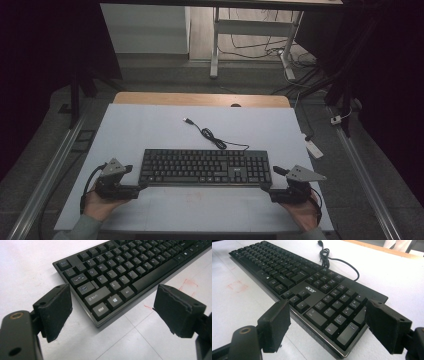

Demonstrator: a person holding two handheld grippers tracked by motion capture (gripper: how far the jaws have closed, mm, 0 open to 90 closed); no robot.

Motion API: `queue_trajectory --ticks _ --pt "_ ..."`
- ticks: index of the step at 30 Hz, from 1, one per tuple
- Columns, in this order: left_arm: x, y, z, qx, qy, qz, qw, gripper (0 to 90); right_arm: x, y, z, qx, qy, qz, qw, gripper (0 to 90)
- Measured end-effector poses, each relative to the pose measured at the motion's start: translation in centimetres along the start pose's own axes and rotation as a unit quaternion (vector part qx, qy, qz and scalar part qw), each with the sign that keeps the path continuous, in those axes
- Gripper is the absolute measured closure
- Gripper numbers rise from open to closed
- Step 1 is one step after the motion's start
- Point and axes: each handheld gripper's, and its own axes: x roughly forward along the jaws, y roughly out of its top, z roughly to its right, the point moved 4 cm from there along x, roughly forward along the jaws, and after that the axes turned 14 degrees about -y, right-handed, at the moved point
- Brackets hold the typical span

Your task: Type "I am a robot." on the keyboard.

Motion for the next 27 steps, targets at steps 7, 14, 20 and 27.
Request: queue_trajectory --ticks 7,14,20,27 --pt "-0.10 -0.06 -0.06 -0.002 -0.003 0.002 1.0000 15.1 -0.06 0.00 0.01 0.002 -0.003 0.002 1.0000 21.1" --pt "-0.14 -0.02 0.05 0.001 -0.006 0.002 1.0000 15.2 0.07 0.06 -0.16 0.000 -0.004 0.001 1.0000 21.4" --pt "-0.17 0.03 0.03 0.002 -0.006 0.000 1.0000 15.7 0.25 0.13 -0.25 0.001 -0.001 0.000 1.0000 21.7" --pt "-0.13 0.35 0.30 0.009 -0.008 -0.003 0.9999 16.9 0.29 0.38 -0.49 0.001 0.001 0.001 1.0000 21.9"
